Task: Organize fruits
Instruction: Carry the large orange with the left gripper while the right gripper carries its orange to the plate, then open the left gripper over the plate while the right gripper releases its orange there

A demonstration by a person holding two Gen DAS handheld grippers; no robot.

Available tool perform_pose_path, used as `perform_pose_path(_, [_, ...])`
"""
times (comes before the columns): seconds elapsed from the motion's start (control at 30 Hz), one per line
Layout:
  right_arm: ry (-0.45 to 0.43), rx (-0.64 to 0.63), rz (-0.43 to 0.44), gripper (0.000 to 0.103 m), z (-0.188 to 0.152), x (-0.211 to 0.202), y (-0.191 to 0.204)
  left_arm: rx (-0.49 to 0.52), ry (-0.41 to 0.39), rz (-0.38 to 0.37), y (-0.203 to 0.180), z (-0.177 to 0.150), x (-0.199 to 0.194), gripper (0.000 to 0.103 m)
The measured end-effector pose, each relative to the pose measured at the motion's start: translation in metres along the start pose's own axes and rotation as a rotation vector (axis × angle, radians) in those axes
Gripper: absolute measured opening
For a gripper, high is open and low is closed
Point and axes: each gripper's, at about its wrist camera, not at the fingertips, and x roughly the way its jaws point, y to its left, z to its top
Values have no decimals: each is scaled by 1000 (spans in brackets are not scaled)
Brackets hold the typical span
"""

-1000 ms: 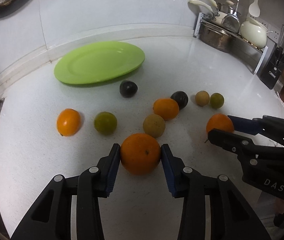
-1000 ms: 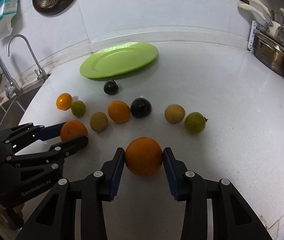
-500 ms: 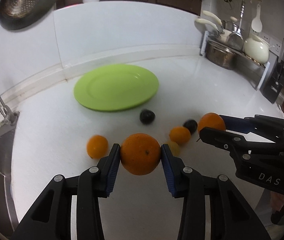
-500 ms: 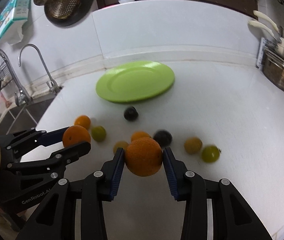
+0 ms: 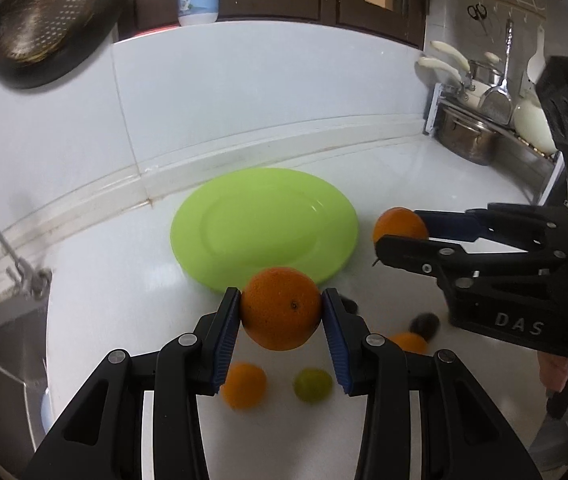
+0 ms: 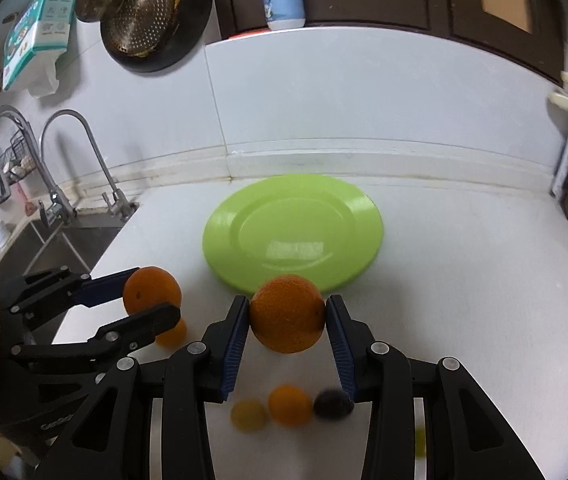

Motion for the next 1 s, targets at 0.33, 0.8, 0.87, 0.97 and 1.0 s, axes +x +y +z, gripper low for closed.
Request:
perform_pose_path(0.33, [95, -64, -11, 40, 38, 52, -3, -10, 81, -27, 25, 36, 47, 41])
perform_pose_path(0.8, [214, -52, 10, 40, 42, 111, -15, -15, 203, -32, 37, 39, 98, 41])
perform_pose_path(0.87, [221, -43, 13, 40, 42, 114, -17, -12, 212, -24, 36, 38, 99, 41])
perform_pose_path(0.97, [225, -34, 15, 41, 41, 116, -18, -2, 205, -13, 36, 38, 98, 47])
perform_pose_path(1.0, [224, -37, 9, 41, 41, 116, -18, -2, 200, -9, 36, 39, 95, 52])
